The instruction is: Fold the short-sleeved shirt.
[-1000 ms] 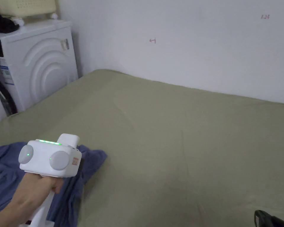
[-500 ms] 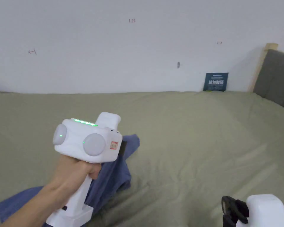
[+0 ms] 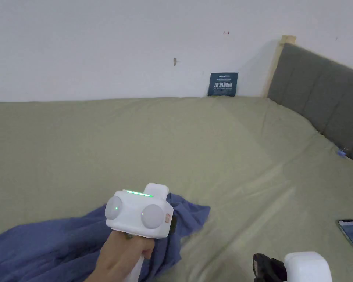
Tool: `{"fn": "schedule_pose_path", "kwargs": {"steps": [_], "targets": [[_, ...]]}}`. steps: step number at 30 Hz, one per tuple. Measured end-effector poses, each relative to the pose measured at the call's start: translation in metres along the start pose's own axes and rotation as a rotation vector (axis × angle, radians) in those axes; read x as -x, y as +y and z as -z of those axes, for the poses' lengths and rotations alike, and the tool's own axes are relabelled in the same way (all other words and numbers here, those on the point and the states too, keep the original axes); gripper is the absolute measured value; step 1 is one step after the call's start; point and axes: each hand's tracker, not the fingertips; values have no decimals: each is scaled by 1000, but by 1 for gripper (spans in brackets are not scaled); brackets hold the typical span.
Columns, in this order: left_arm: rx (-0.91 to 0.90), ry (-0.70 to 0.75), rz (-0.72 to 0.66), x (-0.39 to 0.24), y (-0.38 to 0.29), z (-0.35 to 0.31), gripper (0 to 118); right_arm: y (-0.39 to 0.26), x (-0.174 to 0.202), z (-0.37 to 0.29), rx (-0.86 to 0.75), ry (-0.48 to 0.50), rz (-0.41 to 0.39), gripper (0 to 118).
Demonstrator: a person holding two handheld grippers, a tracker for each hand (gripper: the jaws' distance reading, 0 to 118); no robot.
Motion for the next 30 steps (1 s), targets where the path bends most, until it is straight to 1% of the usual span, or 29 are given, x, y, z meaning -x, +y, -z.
{"fn": "schedule_pose_path", "kwargs": {"steps": [1,2,3,4,5,9,10,11,13,14,15,16,17,18,20,23,27,30], "targets": [[-2,24,7,3,-3,-2,36,0,0,1,1,3,0,1],[-8,15,10,7,-8,-7,80,0,1,1,0,6,-2,1],[-16,24,10,11,-13,-20,118,1,3,1,-1,7,-9,1],[-62,29,3,15,-16,-37,118,1,4,0,-5,10,-17,1],[-74,35,2,19,-22,-57,115,3,6,-2,-14,7,-21,1],[-283,130,-64,40,-62,-163,114,14,16,-18,-71,20,-18,1],[-347,157,-78,45,-72,-186,111,17,18,-23,-92,23,-22,1],[-432,206,-81,49,-91,-224,106,21,23,-30,-120,26,-32,1],[-518,293,-96,54,-119,-273,94,25,31,-40,-147,32,-34,1],[-573,335,-101,56,-136,-296,86,28,35,-45,-157,41,-33,1],[-603,388,-114,57,-153,-317,64,29,39,-50,-176,53,-30,1],[-642,439,-107,57,-168,-333,36,29,44,-55,-195,58,-30,1],[-665,523,-107,57,-182,-347,0,29,49,-60,-200,59,-32,1],[-683,569,-132,61,-195,-356,0,30,54,-64,-211,70,-33,1],[-680,562,-163,67,-214,-375,0,28,64,-71,-238,74,-30,1],[-708,603,-202,75,-239,-394,0,25,78,-76,-253,81,-32,1],[-707,649,-258,82,-257,-407,0,21,92,-77,-254,110,-35,1],[-689,642,-280,94,-260,-407,0,21,99,-74,-247,134,-35,1]]}}
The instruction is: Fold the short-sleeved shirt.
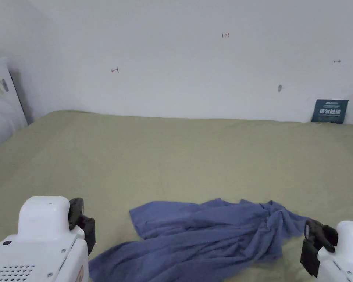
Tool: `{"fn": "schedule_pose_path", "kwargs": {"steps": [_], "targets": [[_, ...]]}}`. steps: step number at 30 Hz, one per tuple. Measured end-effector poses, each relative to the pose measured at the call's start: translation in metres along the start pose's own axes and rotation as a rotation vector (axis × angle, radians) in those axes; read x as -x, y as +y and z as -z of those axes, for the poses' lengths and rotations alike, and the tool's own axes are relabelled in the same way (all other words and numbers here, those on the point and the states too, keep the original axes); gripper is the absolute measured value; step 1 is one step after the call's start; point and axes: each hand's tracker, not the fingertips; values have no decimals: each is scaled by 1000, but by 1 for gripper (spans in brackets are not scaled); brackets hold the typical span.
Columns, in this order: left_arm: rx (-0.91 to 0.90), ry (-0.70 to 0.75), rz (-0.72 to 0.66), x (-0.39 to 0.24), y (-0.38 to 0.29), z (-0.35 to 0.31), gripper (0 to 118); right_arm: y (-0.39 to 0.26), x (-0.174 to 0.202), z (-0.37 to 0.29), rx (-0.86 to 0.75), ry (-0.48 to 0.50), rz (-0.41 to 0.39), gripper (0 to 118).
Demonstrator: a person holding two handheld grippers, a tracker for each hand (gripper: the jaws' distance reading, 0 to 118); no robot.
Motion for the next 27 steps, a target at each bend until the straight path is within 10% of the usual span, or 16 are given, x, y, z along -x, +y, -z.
{"fn": "schedule_pose_path", "kwargs": {"steps": [15,17,20,27], "targets": [[696,-170,-38,47,-94,200,1,-17,7,33,96,39,-43,1],[749,-174,-80,53,-105,221,18,-21,5,38,116,36,-51,1],[790,-128,-12,51,-110,240,109,-25,2,45,146,30,-56,1],[890,-125,65,34,-138,256,118,-32,-9,59,191,20,-21,1]]}}
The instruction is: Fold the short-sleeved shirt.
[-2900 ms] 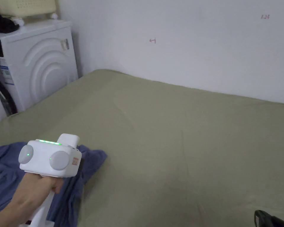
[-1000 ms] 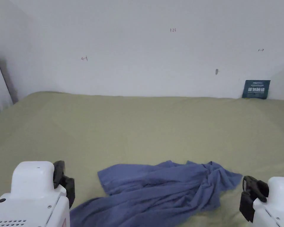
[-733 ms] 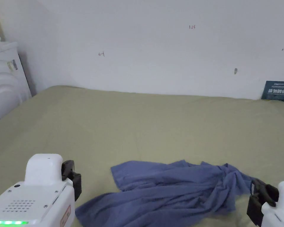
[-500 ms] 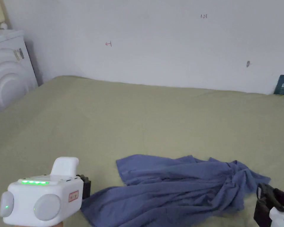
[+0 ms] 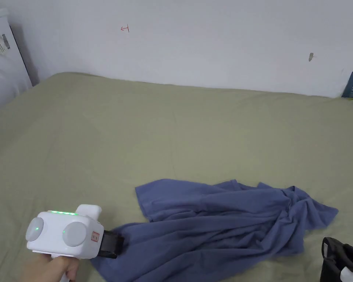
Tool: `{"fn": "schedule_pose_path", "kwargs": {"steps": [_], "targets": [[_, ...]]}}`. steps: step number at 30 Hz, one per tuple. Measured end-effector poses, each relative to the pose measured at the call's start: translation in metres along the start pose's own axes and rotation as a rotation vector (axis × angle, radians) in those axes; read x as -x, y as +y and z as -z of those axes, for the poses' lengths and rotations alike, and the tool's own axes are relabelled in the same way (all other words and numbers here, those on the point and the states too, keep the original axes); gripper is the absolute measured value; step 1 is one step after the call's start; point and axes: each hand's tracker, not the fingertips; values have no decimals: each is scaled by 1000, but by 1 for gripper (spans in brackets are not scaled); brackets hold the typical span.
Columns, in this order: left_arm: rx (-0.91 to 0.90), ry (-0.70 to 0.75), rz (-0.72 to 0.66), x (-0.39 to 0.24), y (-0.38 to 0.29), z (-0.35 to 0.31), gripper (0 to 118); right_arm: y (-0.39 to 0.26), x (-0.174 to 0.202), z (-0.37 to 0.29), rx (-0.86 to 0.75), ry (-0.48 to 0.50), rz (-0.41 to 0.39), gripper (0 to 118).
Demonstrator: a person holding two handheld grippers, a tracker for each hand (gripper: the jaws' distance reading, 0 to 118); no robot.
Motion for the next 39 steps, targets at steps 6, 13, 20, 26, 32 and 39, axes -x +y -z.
{"fn": "schedule_pose_path", "kwargs": {"steps": [6,13,20,26,32,39], "targets": [[-71,-8,78,-11,-2,-19,46,-5,-20,15,56,-21,5,1],[-61,-44,89,-15,-3,-13,0,3,-75,76,152,-81,-18,1],[-72,-42,98,-15,-7,-15,0,31,-131,192,292,-37,75,1],[-68,-54,93,-18,-8,-17,0,43,-145,274,423,-4,54,1],[-68,-42,135,-24,-9,-18,0,36,-146,317,611,32,37,106],[-71,-40,132,-24,-9,-16,1,22,-136,328,680,-52,4,111]]}}
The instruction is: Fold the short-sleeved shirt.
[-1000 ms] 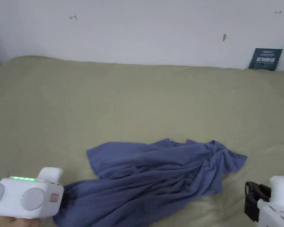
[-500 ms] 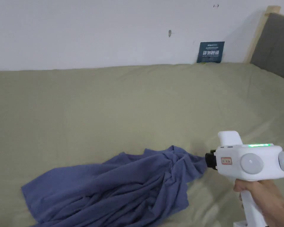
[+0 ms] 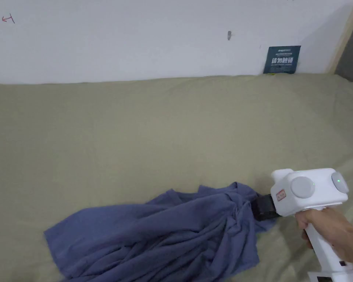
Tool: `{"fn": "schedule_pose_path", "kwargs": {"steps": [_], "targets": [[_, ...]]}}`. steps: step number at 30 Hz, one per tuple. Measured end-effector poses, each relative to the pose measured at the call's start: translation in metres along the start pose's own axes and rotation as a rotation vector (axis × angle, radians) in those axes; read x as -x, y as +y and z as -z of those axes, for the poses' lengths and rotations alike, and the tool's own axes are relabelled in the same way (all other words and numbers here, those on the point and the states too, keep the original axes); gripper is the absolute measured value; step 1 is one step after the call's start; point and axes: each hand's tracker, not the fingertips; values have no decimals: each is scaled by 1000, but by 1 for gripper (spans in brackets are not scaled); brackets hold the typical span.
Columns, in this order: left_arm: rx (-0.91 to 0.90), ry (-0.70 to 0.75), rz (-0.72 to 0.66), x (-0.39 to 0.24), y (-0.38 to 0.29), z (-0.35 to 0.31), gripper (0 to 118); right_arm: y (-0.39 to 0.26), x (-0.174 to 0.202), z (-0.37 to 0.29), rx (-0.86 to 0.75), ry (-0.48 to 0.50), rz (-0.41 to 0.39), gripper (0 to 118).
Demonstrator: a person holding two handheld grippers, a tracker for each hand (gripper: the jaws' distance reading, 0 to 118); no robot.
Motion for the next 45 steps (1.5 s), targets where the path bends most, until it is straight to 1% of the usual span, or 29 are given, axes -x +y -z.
{"fn": "schedule_pose_path", "kwargs": {"steps": [1,2,3,4,5,7,9,10,12,14,15,17,18,20,22,23,24,28,33,35,38,45], "targets": [[0,-3,-8,0,0,-1,1,0,1,-9,-9,0,-12,102],[-1,-4,-12,9,1,1,1,-1,2,-21,-36,-10,-30,83],[2,-6,-18,10,2,-2,1,-2,0,-37,-79,-11,-49,35],[4,-8,-22,11,2,-5,1,-1,-2,-50,-75,-1,-38,6],[1,-6,-23,13,2,-11,1,-3,-6,-68,-122,10,-10,6],[-6,-5,-7,16,3,-26,1,-7,-13,-103,-167,60,-7,6],[-57,-9,-27,25,7,-49,1,-12,-18,-142,-234,41,-27,6],[-86,-8,-38,30,11,-64,1,-14,-22,-165,-268,47,-31,6],[-160,31,-65,41,19,-93,1,-20,-24,-210,-357,33,-20,6],[-234,58,-90,53,27,-124,1,-26,-34,-252,-421,70,14,6],[-260,68,-108,60,33,-135,1,-29,-35,-269,-439,70,12,6],[-285,139,-106,74,46,-155,1,-36,-40,-303,-488,68,2,6],[-306,160,-102,72,49,-166,1,-39,-41,-314,-514,50,-2,6],[-342,141,-135,83,61,-190,1,-43,-45,-335,-535,51,12,6],[-393,79,-213,90,73,-216,1,-48,-49,-358,-567,86,43,6],[-415,56,-227,92,81,-227,1,-48,-50,-362,-576,94,46,6],[-427,57,-234,91,87,-235,1,-48,-48,-368,-576,79,36,6],[-473,93,-199,82,120,-262,1,-42,-45,-389,-615,51,24,6],[-511,101,-221,79,164,-272,1,-18,-48,-408,-676,37,69,6],[-536,112,-225,77,181,-272,1,-1,-49,-414,-702,27,74,6],[-559,136,-229,73,207,-274,1,23,-44,-420,-734,-20,39,6],[-605,176,-245,70,284,-272,1,98,-49,-410,-767,-58,66,6]]}}
